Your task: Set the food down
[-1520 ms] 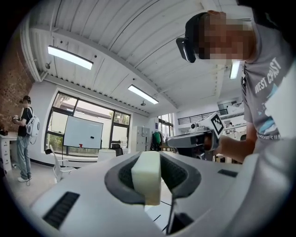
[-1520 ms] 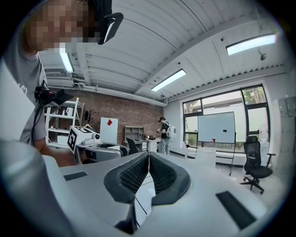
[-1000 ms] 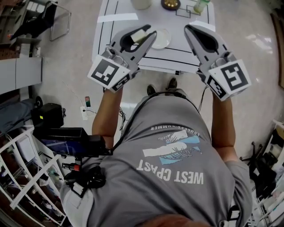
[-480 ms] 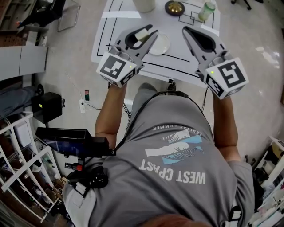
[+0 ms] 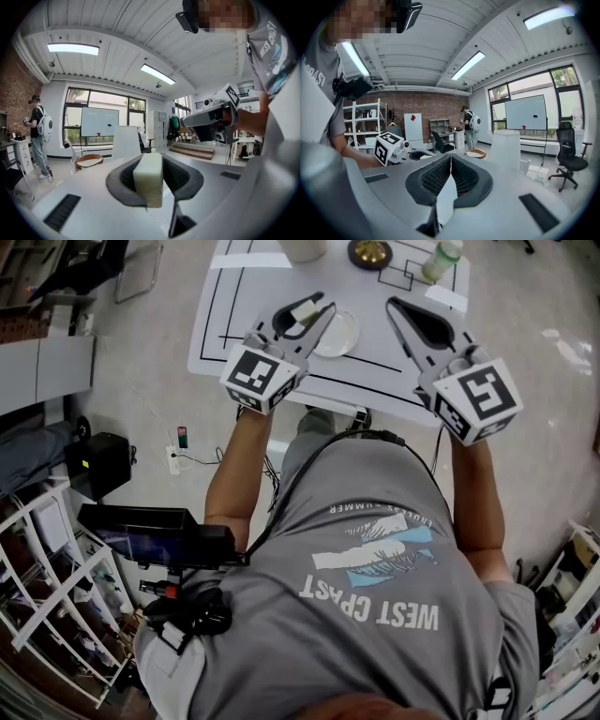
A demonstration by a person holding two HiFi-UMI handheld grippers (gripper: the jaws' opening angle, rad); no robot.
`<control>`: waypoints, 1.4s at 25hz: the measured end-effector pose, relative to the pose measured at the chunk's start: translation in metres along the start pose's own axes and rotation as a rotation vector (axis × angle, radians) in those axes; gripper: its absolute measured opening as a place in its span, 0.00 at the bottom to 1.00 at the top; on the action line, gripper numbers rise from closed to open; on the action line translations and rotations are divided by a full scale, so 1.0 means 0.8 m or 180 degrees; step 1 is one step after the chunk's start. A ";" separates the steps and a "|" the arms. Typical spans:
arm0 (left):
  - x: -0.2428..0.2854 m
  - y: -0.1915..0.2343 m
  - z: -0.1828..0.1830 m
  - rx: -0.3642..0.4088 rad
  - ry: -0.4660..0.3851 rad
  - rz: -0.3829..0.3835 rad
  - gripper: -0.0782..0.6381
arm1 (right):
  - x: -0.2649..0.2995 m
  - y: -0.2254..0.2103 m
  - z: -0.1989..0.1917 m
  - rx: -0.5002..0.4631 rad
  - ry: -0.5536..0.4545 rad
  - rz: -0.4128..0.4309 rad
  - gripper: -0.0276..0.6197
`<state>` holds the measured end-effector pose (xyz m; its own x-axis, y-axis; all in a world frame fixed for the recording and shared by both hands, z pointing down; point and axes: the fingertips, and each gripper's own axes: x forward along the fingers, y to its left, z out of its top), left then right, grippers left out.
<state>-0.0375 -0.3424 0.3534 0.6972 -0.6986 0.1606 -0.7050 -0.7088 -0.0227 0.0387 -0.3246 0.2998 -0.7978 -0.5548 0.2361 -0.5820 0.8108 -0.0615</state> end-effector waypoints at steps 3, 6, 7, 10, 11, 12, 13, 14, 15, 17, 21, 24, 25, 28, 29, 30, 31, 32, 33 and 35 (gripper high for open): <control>0.011 0.023 -0.025 -0.0054 0.0098 0.0005 0.24 | 0.019 -0.011 -0.008 0.0046 0.0044 -0.0028 0.05; 0.022 0.038 -0.047 -0.0034 0.0191 -0.0003 0.24 | 0.033 -0.018 -0.015 0.0091 0.0075 -0.0040 0.05; 0.025 0.041 -0.055 -0.0035 0.0226 -0.0006 0.24 | 0.036 -0.018 -0.018 0.0107 0.0099 -0.0040 0.05; 0.035 0.047 -0.080 -0.0028 0.0343 -0.0020 0.24 | 0.042 -0.017 -0.027 0.0141 0.0156 -0.0040 0.05; 0.037 0.049 -0.088 -0.0022 0.0383 -0.0021 0.24 | 0.044 -0.017 -0.029 0.0148 0.0167 -0.0041 0.05; 0.040 0.052 -0.096 -0.0017 0.0422 -0.0020 0.24 | 0.045 -0.017 -0.031 0.0154 0.0176 -0.0045 0.05; 0.042 0.054 -0.104 -0.0015 0.0461 -0.0018 0.24 | 0.047 -0.017 -0.033 0.0161 0.0184 -0.0051 0.05; 0.044 0.056 -0.112 -0.0015 0.0499 -0.0016 0.24 | 0.047 -0.018 -0.035 0.0168 0.0193 -0.0058 0.05; 0.047 0.058 -0.120 -0.0019 0.0536 -0.0014 0.24 | 0.048 -0.018 -0.037 0.0176 0.0204 -0.0065 0.05; 0.052 0.062 -0.136 -0.0026 0.0618 -0.0010 0.24 | 0.048 -0.019 -0.042 0.0197 0.0231 -0.0078 0.05; 0.060 0.066 -0.167 -0.0057 0.0771 -0.0003 0.24 | 0.046 -0.020 -0.052 0.0229 0.0278 -0.0098 0.05; 0.068 0.067 -0.185 -0.0110 0.0845 -0.0008 0.24 | 0.045 -0.022 -0.058 0.0257 0.0294 -0.0111 0.05; 0.071 0.068 -0.191 -0.0121 0.0870 -0.0011 0.24 | 0.046 -0.023 -0.060 0.0266 0.0301 -0.0113 0.05; 0.080 0.069 -0.207 -0.0112 0.0946 -0.0013 0.24 | 0.046 -0.027 -0.064 0.0284 0.0326 -0.0118 0.05; 0.082 0.069 -0.212 -0.0108 0.0968 -0.0011 0.24 | 0.046 -0.028 -0.065 0.0287 0.0331 -0.0121 0.05; 0.084 0.069 -0.216 -0.0107 0.0991 -0.0009 0.24 | 0.046 -0.028 -0.067 0.0291 0.0337 -0.0123 0.05; 0.086 0.069 -0.221 -0.0110 0.1013 -0.0007 0.24 | 0.046 -0.029 -0.068 0.0297 0.0341 -0.0125 0.05; 0.087 0.069 -0.226 -0.0112 0.1034 -0.0006 0.24 | 0.046 -0.030 -0.070 0.0304 0.0344 -0.0125 0.05; 0.089 0.069 -0.231 -0.0111 0.1054 -0.0006 0.24 | 0.046 -0.031 -0.072 0.0311 0.0348 -0.0125 0.05; 0.093 0.068 -0.240 -0.0094 0.1100 -0.0011 0.24 | 0.047 -0.032 -0.076 0.0328 0.0367 -0.0130 0.05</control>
<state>-0.0486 -0.4141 0.5535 0.6180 -0.6183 0.4856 -0.7096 -0.7045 0.0061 0.0333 -0.3551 0.3692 -0.7532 -0.5570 0.3499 -0.6315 0.7613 -0.1474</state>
